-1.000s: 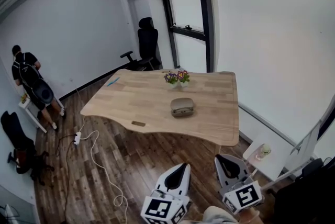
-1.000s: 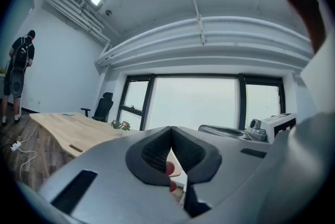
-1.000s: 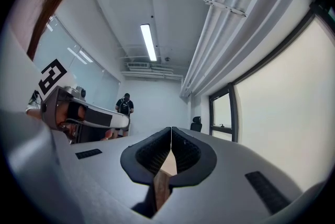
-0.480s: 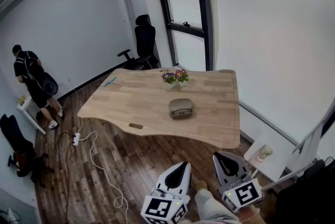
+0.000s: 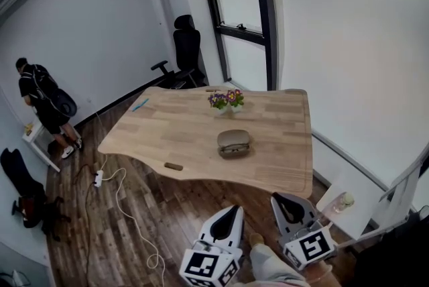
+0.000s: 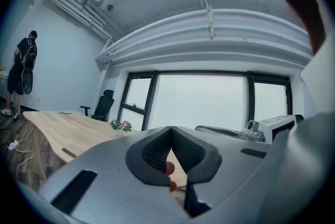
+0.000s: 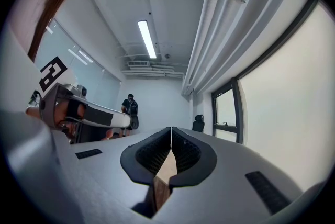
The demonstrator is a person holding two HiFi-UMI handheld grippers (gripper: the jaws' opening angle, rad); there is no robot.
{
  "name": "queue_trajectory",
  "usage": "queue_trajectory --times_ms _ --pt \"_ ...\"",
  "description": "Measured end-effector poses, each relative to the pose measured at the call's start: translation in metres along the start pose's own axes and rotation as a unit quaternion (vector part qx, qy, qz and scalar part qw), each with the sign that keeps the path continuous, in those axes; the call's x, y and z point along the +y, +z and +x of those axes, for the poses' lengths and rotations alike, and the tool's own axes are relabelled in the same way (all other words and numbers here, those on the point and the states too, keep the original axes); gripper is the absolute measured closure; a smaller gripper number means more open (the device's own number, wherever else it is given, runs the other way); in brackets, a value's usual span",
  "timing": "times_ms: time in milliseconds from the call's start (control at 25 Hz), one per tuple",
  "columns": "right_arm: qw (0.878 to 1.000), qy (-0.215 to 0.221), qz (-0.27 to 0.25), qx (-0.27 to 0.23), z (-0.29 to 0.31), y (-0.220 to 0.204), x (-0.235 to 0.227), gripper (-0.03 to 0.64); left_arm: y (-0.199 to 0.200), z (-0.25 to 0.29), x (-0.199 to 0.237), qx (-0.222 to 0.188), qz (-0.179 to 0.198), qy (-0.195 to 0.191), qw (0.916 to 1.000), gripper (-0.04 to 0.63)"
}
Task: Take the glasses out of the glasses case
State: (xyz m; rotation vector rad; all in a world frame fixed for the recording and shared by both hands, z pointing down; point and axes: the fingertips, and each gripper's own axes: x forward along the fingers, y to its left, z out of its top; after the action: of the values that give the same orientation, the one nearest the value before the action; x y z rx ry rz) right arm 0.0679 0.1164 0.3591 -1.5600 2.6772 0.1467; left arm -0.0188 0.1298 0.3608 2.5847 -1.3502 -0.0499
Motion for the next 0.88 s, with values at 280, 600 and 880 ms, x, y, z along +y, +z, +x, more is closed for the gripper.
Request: queue_trajectory --times_ms 280,600,880 --pt "1.0 0.004 0.002 0.003 0.041 -0.01 -0.026 0.615 0.005 0.038 0.026 0.002 0.0 0.008 1.0 0.595" --pt "1.0 0.017 0.003 0.009 0.092 -0.02 -0.052 0.615 0.012 0.084 0.06 0.008 -0.002 0.023 0.9997 0.595" --pt "0.999 0.026 0.005 0.024 0.137 -0.035 -0.079 0.615 0.018 0.125 0.086 0.009 -0.003 0.032 0.9994 0.595"
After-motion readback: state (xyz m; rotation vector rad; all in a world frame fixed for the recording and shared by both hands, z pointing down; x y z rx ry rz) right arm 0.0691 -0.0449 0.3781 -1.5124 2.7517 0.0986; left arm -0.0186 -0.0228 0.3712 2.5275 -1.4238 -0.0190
